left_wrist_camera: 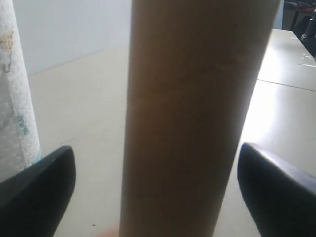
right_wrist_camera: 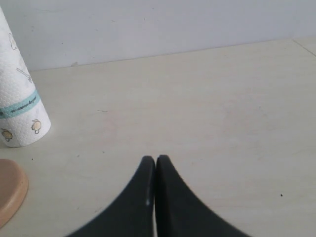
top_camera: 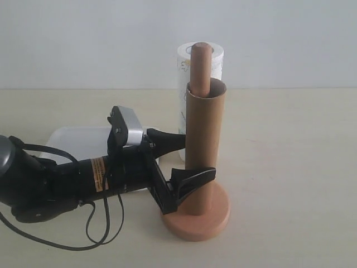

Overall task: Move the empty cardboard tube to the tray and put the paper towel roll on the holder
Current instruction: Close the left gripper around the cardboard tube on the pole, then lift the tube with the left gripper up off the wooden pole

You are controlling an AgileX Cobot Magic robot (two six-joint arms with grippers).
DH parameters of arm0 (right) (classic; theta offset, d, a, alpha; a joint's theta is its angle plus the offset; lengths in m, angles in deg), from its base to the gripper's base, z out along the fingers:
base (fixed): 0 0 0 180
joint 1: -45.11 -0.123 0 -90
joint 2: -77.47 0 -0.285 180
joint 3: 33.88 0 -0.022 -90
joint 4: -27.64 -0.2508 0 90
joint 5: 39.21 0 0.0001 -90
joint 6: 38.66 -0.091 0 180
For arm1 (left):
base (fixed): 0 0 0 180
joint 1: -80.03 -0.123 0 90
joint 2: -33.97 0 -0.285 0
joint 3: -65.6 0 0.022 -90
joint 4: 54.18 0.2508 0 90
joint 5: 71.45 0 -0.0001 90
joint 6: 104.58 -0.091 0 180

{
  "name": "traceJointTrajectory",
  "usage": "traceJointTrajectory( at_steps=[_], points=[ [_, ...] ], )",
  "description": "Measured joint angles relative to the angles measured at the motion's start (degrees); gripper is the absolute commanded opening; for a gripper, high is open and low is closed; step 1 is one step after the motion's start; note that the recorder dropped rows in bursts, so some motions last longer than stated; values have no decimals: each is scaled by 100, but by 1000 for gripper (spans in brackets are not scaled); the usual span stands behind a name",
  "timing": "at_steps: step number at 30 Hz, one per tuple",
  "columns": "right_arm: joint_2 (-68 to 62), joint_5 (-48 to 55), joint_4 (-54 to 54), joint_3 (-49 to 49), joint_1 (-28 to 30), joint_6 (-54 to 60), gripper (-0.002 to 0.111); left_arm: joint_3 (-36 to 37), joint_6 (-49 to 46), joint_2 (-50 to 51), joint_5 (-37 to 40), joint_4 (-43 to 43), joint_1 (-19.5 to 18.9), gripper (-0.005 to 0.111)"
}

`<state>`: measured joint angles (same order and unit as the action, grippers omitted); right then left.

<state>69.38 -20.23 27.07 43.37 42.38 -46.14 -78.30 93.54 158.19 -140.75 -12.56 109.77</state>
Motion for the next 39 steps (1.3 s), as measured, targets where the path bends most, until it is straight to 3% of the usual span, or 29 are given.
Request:
traceJointTrajectory(
  at_steps=[4,17,39],
  points=[
    [0,0,0,0,0,0,0,0,0,0,0,0,0,77],
    [0,12,0,0,0,0,0,0,0,0,0,0,0,4],
    [0,12,0,0,0,0,0,0,275,-798,11,107,0,4]
  ],
)
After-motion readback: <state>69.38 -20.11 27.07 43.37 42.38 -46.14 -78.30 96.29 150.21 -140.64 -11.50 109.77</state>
